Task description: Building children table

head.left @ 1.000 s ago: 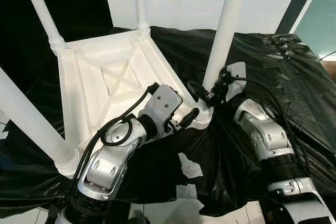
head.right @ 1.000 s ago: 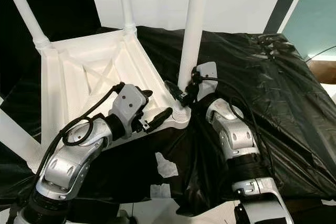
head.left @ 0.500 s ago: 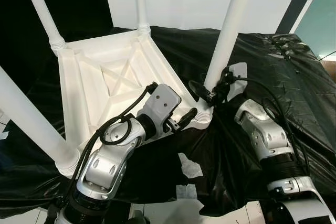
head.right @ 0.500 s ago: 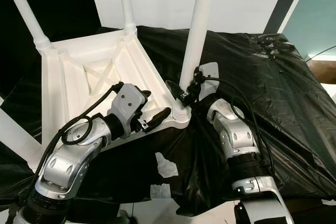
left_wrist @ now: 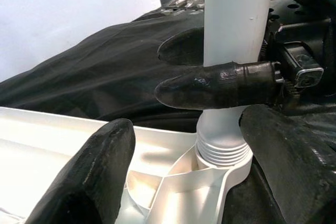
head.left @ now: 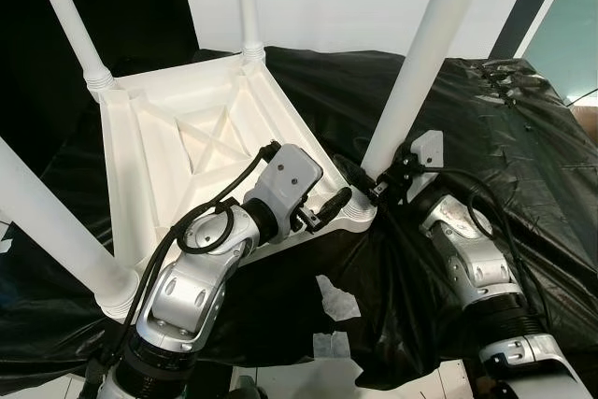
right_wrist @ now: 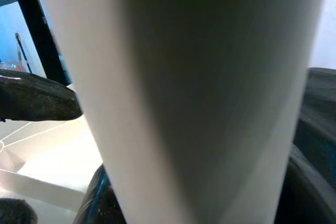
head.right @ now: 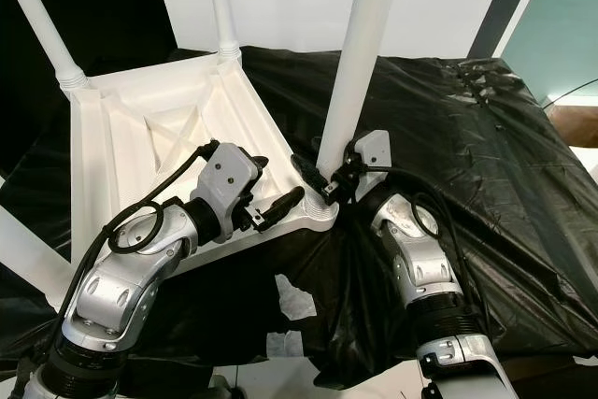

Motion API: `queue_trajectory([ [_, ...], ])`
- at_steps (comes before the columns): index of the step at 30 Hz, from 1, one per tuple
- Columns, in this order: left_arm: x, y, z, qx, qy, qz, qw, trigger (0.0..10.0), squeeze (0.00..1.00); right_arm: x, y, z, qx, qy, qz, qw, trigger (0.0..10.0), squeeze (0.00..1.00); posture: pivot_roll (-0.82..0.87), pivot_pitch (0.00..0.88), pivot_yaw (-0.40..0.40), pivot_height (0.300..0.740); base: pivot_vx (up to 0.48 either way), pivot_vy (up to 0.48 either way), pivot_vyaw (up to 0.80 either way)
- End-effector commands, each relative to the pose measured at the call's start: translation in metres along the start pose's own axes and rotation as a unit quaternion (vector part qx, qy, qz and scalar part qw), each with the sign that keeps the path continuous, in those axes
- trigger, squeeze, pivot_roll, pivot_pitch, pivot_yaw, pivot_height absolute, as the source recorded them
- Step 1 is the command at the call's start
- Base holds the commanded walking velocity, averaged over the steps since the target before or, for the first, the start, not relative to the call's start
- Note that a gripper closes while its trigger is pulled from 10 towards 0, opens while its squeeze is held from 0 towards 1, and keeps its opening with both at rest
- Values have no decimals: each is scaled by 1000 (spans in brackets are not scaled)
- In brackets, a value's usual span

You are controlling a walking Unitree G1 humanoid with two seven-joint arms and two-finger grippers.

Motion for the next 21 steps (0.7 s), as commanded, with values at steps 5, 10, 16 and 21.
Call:
queue_trajectory([
  [5,5,4,2,17,-4,-7,1000,10000,0,-47,6,16,0,87,-42,995,10000,0,133,86,-6,740,0,0,0],
  [10,6,5,3,18,-4,-9,1000,10000,0,-52,5,14,1,112,-63,992,10000,0,140,82,-9,740,0,0,0],
  [16,8,5,3,17,-6,-12,1000,10000,0,-57,-1,6,6,172,-76,982,10000,0,136,73,-8,740,0,0,0],
  [21,6,3,2,15,-4,-10,1000,10000,0,-57,-4,4,0,176,-77,981,10000,0,136,69,-10,740,0,0,0],
])
Point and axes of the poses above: a point about 5 cm out from each wrist's last joint towards the gripper, its own z axis pointing back from the gripper into the wrist, its own x axis along the axis of the wrist's last joint, y = z × x, the point moved 5 cm from there along -z, pointing out of the wrist towards the gripper, and after that the axes turned 3 degrees about -z, right-handed, at the moved point
